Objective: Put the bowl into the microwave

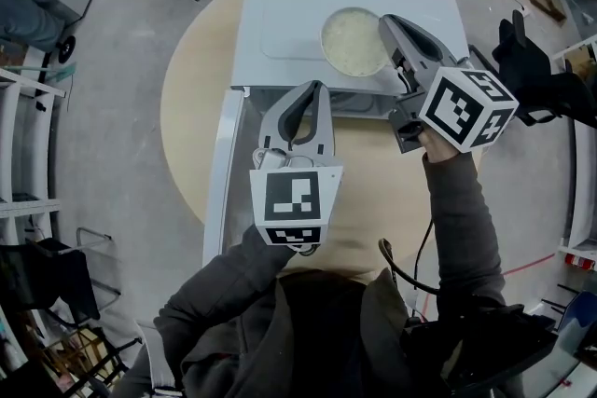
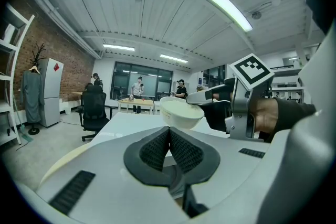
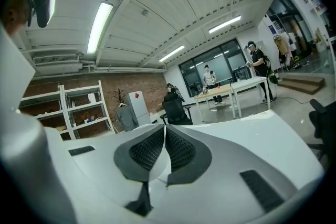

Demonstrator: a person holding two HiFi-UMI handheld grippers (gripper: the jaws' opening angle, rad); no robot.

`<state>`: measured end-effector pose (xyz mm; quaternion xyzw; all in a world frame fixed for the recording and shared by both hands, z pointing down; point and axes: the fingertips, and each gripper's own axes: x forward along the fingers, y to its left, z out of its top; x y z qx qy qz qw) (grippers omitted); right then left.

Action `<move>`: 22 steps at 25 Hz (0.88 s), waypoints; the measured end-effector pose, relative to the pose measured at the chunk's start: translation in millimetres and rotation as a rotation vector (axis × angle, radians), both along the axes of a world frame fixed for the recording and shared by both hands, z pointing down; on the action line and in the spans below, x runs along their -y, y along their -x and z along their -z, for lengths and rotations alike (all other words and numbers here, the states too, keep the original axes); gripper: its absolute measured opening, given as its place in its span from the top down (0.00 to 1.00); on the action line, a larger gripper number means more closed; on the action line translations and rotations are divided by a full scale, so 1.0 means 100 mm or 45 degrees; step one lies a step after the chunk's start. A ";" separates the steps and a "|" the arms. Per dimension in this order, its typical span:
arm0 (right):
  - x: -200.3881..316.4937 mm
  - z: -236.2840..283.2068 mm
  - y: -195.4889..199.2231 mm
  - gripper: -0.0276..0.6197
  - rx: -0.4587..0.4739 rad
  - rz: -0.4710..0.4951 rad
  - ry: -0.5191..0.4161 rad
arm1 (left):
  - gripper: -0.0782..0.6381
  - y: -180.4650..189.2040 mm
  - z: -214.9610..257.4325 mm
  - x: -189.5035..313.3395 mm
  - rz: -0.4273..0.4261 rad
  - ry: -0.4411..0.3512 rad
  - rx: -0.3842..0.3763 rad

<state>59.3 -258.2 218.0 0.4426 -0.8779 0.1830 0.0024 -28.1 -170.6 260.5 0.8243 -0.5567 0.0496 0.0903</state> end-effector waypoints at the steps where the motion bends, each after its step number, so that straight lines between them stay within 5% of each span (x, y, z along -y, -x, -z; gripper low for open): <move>1: -0.03 0.03 0.00 0.93 0.005 0.002 -0.008 | 0.88 0.00 0.01 -0.02 -0.001 -0.002 0.001; 22: -0.76 0.26 -0.27 0.93 0.090 0.103 -0.110 | 0.88 -0.35 -0.01 -0.44 0.038 -0.014 0.040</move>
